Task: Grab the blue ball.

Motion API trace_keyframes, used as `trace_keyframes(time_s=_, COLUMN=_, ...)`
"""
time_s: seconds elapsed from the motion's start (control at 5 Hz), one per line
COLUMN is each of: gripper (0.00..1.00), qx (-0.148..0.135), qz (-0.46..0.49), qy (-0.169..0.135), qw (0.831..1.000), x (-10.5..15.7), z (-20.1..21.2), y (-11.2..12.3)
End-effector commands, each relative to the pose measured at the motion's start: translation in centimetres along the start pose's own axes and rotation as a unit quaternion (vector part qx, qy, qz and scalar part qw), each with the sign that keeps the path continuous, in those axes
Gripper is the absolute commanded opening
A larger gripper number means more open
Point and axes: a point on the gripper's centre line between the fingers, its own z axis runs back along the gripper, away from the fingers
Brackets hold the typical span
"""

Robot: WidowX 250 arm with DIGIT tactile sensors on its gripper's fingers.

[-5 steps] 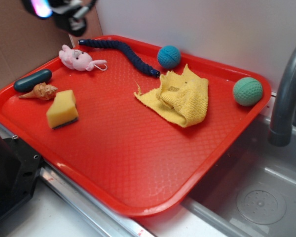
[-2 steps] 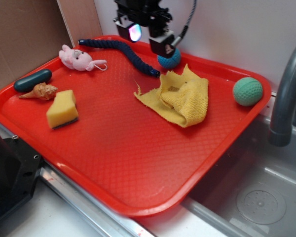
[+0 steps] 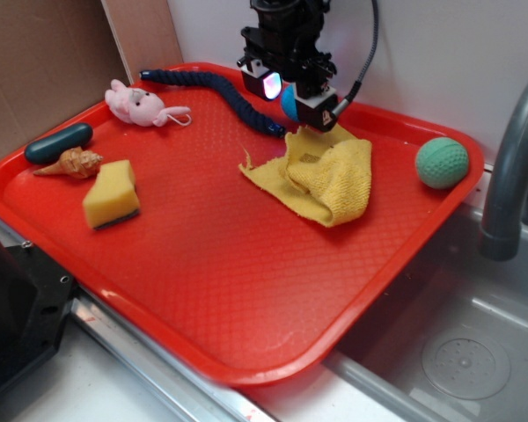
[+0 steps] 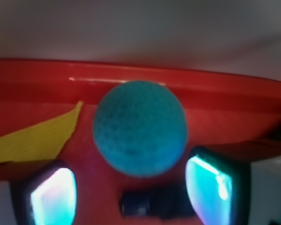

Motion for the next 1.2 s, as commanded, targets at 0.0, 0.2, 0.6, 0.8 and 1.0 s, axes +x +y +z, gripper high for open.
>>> trace_keyframes(time_s=0.0, gripper=1.0, qx=-0.011, qz=-0.035, qy=-0.088, qw=0.995, x=2.2, z=0.5, y=0.3)
trace_keyframes(time_s=0.2, gripper=0.98, qx=-0.005, qz=-0.04, qy=-0.091, qw=0.995, x=2.7, z=0.3, y=0.1)
trace_keyframes(time_s=0.6, gripper=0.0, qx=0.012, qz=-0.049, qy=-0.098, qw=0.994, x=1.0, z=2.9, y=0.4)
trace_keyframes(time_s=0.8, gripper=0.0, qx=0.015, qz=-0.044, qy=-0.118, qw=0.992, x=-0.7, z=6.0, y=1.0)
trace_keyframes(time_s=1.0, gripper=0.0, qx=-0.014, qz=-0.017, qy=-0.103, qw=0.994, x=-4.9, z=11.6, y=1.2)
